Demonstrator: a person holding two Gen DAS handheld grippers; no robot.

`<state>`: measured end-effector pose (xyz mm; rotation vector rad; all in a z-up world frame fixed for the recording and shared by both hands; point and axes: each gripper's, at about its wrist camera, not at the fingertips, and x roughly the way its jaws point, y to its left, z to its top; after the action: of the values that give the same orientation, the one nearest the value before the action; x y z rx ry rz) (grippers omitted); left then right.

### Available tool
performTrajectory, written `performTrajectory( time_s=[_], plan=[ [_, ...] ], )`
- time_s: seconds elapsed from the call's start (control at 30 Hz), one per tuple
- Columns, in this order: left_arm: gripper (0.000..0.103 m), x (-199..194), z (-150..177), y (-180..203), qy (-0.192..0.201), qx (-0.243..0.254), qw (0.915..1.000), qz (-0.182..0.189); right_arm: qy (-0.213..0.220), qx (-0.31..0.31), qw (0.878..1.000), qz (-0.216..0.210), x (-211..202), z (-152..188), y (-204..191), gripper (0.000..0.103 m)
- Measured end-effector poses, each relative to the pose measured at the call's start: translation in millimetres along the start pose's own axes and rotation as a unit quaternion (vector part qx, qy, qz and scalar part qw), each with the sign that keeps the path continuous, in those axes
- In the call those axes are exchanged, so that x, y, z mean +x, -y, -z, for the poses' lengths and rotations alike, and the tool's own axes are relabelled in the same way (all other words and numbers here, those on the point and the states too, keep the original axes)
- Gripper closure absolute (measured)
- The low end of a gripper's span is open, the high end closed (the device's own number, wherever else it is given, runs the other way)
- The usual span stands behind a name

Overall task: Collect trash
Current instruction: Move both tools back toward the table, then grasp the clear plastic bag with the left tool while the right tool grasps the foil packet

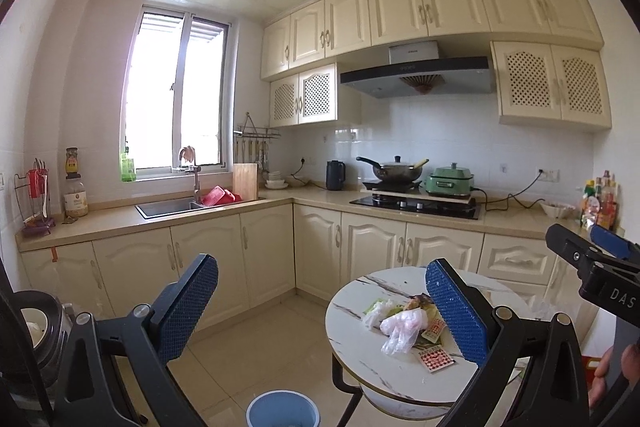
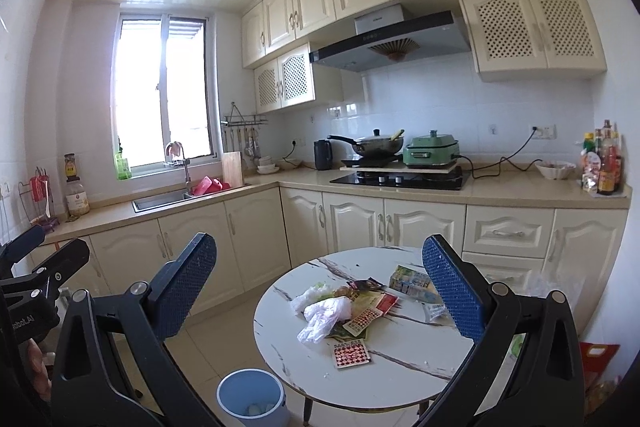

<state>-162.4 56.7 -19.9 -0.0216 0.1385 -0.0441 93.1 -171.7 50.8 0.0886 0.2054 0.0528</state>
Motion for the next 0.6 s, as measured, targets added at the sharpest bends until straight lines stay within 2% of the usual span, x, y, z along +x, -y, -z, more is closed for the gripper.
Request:
performTrajectory(
  time_s=[0.3, 0.43, 0.6],
  plan=[
    [0.001, 67, -4, 11, -0.038, 0.006, 0.9991, 0.019, -0.026, 0.022, 0.999, 0.035, 28, 16, 36, 0.0],
    [0.001, 118, -5, 24, -0.07, 0.012, 0.9966, 0.04, -0.045, 0.034, 0.997, 0.052, 48, 31, 60, 0.0],
    [0.001, 196, 6, 47, -0.133, 0.024, 0.9888, 0.064, -0.089, 0.055, 0.991, 0.081, 85, 60, 100, 0.0]
  ],
)
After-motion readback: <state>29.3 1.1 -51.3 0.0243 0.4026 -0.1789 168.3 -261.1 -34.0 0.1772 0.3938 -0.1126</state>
